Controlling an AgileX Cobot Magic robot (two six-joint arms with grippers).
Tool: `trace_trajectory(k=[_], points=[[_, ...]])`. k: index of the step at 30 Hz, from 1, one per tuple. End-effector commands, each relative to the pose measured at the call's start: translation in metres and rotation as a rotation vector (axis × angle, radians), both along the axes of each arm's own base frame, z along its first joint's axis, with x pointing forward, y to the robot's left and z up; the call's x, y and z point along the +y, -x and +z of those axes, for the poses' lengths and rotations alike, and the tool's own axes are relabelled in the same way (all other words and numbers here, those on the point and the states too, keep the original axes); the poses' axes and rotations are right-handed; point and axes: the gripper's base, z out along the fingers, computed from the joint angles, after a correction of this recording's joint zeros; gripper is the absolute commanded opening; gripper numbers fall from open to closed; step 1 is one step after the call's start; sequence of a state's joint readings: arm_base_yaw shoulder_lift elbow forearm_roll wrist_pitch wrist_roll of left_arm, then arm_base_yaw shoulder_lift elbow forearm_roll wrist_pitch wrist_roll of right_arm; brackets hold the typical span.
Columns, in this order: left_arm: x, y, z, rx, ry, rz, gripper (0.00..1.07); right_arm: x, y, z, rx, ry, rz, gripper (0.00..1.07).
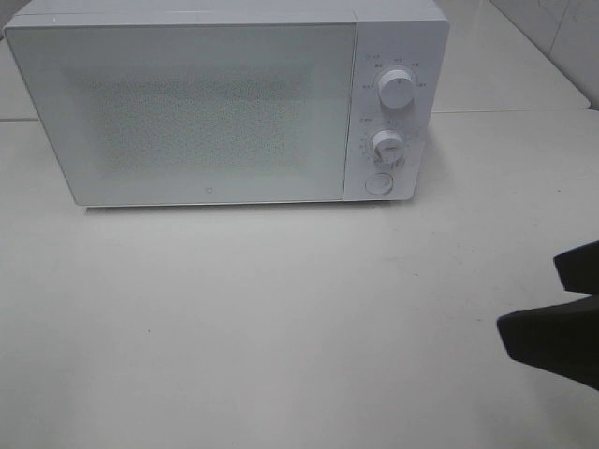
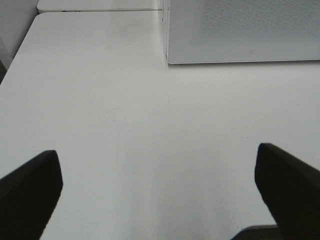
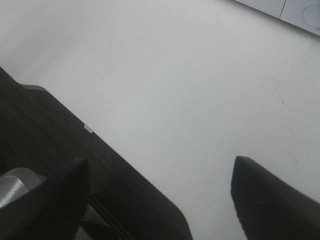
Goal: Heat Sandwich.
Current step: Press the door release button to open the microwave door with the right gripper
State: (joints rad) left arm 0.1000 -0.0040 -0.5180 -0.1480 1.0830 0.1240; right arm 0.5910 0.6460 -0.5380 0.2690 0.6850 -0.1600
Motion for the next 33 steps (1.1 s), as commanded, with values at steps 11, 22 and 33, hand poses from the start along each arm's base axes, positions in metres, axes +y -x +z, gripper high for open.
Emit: trace_trajectory(k=[11, 22, 33], points=[[-0.001, 0.004, 0.0, -0.035, 0.008, -0.006, 1.0, -0.044, 0.049, 0.013, -0.089, -0.069, -0.241, 0.76], [-0.001, 0.004, 0.0, -0.035, 0.008, -0.006, 1.0, -0.066, 0.087, 0.009, -0.246, -0.031, -0.465, 0.76], [0.0, 0.003, 0.0, -0.029, 0.007, -0.005, 1.0, -0.078, 0.096, -0.002, -0.334, 0.01, -0.603, 0.76]])
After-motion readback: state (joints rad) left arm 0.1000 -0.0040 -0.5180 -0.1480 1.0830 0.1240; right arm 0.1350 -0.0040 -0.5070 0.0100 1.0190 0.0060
